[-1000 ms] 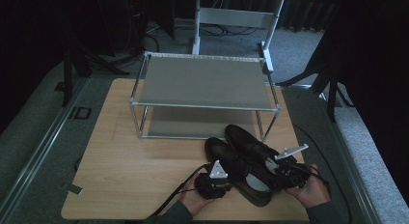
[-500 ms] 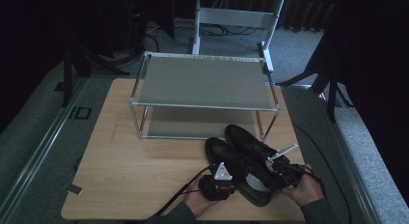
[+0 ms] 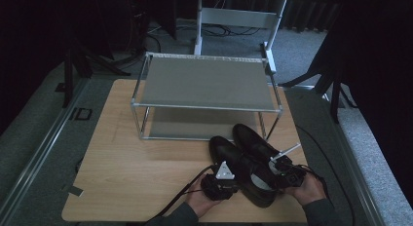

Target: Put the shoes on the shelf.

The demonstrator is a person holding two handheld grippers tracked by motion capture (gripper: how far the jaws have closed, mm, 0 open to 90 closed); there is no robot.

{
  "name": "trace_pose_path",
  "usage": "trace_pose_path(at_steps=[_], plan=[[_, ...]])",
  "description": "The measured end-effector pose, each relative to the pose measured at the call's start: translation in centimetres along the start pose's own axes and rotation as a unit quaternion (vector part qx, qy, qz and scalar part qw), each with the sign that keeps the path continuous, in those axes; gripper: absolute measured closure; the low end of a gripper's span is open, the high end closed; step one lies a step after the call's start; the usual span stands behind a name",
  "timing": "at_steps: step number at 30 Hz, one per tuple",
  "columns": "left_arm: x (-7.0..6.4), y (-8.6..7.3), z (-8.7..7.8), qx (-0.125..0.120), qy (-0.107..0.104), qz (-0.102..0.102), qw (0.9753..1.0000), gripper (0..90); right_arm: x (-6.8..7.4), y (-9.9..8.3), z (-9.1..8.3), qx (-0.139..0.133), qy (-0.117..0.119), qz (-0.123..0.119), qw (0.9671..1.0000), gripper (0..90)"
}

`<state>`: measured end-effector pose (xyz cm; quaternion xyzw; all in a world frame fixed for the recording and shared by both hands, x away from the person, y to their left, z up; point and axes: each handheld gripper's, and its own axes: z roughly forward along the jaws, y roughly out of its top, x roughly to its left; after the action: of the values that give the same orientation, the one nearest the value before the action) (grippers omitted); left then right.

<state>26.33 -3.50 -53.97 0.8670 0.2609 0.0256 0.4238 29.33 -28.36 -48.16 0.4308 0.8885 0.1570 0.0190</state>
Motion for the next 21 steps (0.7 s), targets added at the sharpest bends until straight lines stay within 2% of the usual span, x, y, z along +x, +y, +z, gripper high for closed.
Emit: trace_pose_path(at_steps=[4,8,14,18,21], plan=[[0.2,0.1,0.0,0.002,0.000,-0.003,1.0000,72.7,0.4,0.2,0.0,-0.001,-0.018,-0.005,0.9998,77.6],[0.1,0.1,0.1,0.002,0.003,-0.002,1.0000,72.7,0.8,0.0,-0.1,-0.019,-0.032,-0.006,0.9993,80.4],[0.2,0.1,0.0,-0.004,0.008,-0.008,0.9999,73.4,0.9,-0.2,-0.1,-0.033,-0.034,-0.007,0.9988,81.0],[0.3,0.1,-0.4,-0.021,0.013,-0.019,0.9995,74.5,1.0,-0.2,-0.6,-0.056,-0.027,0.009,0.9981,80.7],[0.5,0.1,-0.6,-0.025,0.021,-0.025,0.9992,75.9,1.2,0.2,-0.7,-0.065,-0.029,0.009,0.9974,80.6]])
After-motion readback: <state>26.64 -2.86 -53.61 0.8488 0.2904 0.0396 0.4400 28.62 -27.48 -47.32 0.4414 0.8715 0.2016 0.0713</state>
